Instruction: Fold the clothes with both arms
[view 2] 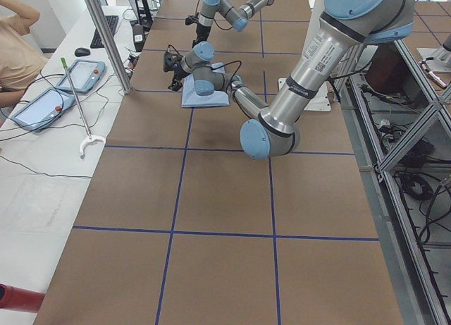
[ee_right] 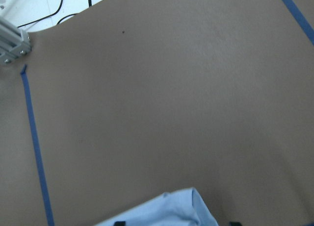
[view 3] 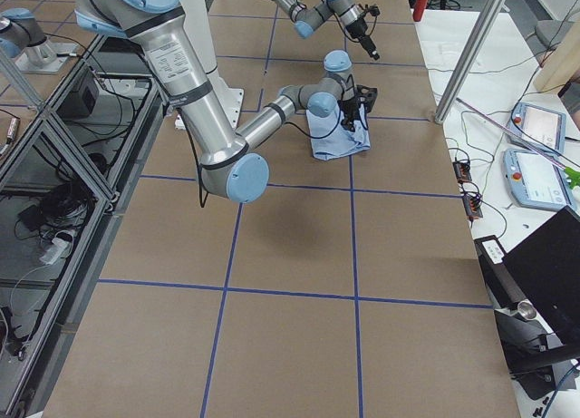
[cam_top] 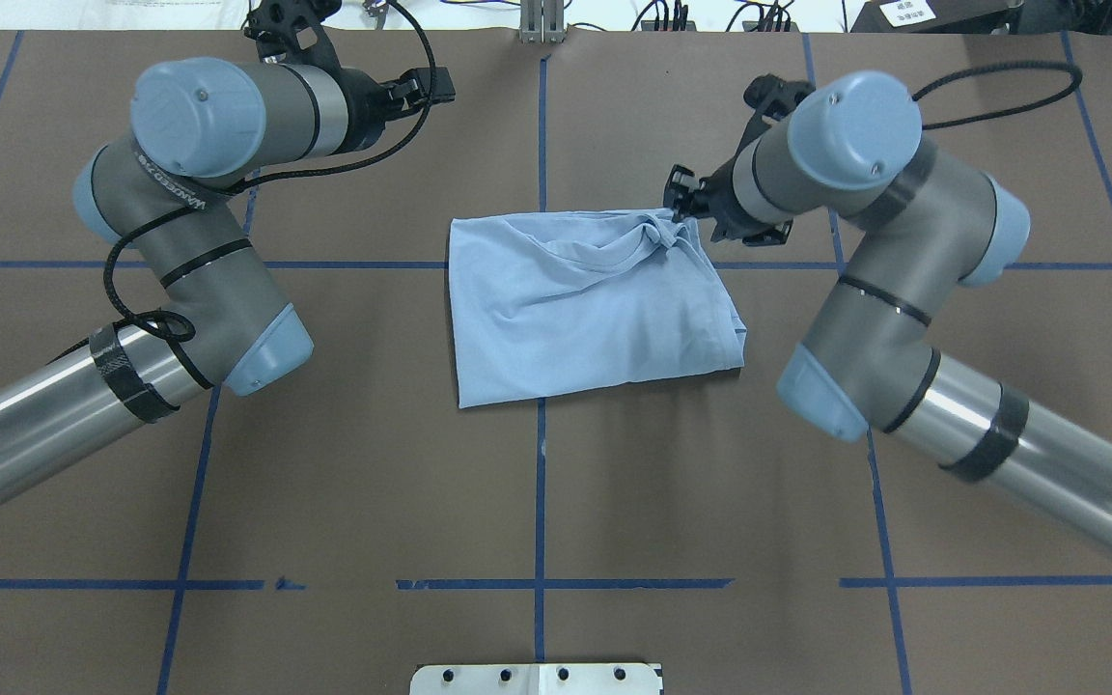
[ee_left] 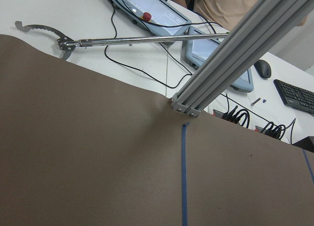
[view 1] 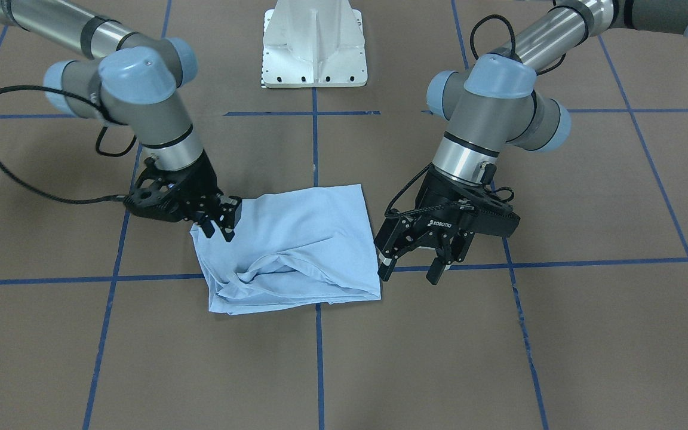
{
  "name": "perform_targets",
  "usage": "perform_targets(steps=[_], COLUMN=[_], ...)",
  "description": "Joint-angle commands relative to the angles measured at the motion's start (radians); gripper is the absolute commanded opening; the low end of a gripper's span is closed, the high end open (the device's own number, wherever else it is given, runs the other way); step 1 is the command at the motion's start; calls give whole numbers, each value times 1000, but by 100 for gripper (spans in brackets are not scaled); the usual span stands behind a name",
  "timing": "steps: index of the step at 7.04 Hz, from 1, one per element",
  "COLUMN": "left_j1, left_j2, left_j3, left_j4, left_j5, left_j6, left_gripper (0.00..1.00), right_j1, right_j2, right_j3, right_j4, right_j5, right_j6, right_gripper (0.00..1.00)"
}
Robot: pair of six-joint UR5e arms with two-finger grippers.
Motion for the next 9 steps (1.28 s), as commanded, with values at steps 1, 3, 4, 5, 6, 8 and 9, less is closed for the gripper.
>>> perform_targets(steps=[1, 3, 4, 5, 6, 8, 9], left_j1=[-2, -2, -2, -2, -1, -2, -2], left_j2=[5, 8, 12, 17, 19, 32, 46], left_j3=[-6, -8, -6, -6, -6, -9, -17], left_j4=[-22, -23, -23, -23, -23, -23, -24], left_j5=[-13, -13, -13, -13, -13, -14, -14], left_j6=[-12, -21, -21, -17, -21, -14, -12], left_gripper=[100, 100, 100, 100, 100, 100, 100], right_j1=[-68, -53, -30, 40, 82, 261, 303], right_j2=[43, 155, 186, 253, 332, 341, 336], right_j3=[-38, -212, -284, -398, -579, -745, -742], right_j4=[-37, -29, -18, -5, 85, 272, 267], right_j5=[-62, -86, -112, -97, -77, 120, 147], right_j6=[-9, -15, -56, -136, -158, -299, -334], right_gripper=[0, 0, 0, 0, 0, 0, 0])
